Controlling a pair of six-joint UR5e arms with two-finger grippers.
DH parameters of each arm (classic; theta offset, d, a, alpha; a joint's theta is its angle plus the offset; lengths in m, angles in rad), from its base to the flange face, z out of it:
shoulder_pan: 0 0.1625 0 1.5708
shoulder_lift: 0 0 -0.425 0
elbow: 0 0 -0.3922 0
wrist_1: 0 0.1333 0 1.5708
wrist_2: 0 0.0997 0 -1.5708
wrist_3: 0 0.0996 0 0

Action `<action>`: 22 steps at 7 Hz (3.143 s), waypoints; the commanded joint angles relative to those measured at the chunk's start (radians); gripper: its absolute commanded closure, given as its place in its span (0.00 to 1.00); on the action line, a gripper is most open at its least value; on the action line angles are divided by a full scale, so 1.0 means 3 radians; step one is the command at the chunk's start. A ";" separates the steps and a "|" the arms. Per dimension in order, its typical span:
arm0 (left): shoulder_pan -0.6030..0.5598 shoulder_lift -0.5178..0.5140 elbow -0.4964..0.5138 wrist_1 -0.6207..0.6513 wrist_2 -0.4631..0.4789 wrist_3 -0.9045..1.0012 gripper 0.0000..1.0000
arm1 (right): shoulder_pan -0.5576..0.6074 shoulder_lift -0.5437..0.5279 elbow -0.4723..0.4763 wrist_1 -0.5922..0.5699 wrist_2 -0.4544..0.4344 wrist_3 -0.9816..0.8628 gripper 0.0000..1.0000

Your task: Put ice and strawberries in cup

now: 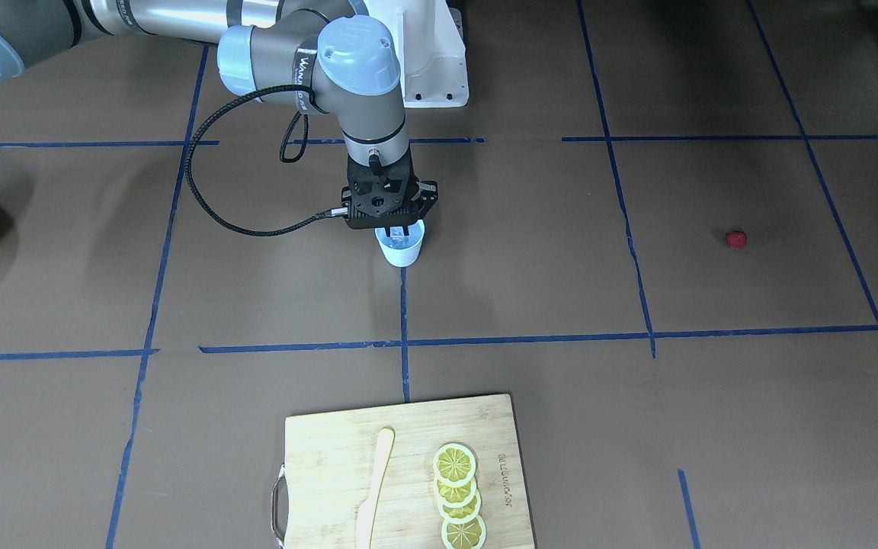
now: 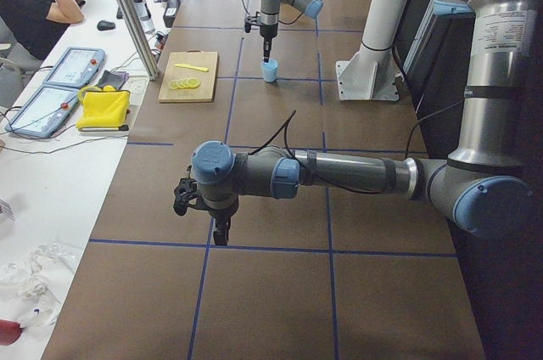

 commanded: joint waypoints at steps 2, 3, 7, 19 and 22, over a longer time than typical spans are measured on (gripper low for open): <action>0.0005 0.0000 0.0002 0.0000 0.0001 -0.0001 0.00 | -0.0017 0.0002 0.0027 0.0000 0.0000 0.0005 0.37; 0.0005 0.0000 0.0002 0.0000 0.0001 -0.0001 0.00 | -0.0017 0.0002 0.0027 0.0000 0.0000 0.0005 0.32; 0.0132 -0.0010 -0.0084 -0.0005 0.0001 -0.0011 0.00 | -0.0007 -0.0008 0.0124 0.0000 0.0005 0.0005 0.01; 0.2439 0.0471 -0.0198 -0.2428 0.1285 -0.3478 0.01 | 0.2943 -0.2441 0.1004 0.0000 0.1611 -0.3659 0.01; 0.2475 0.0374 -0.0085 -0.2500 0.1305 -0.3478 0.01 | 0.2975 -0.2611 0.1014 0.0036 0.1606 -0.3671 0.01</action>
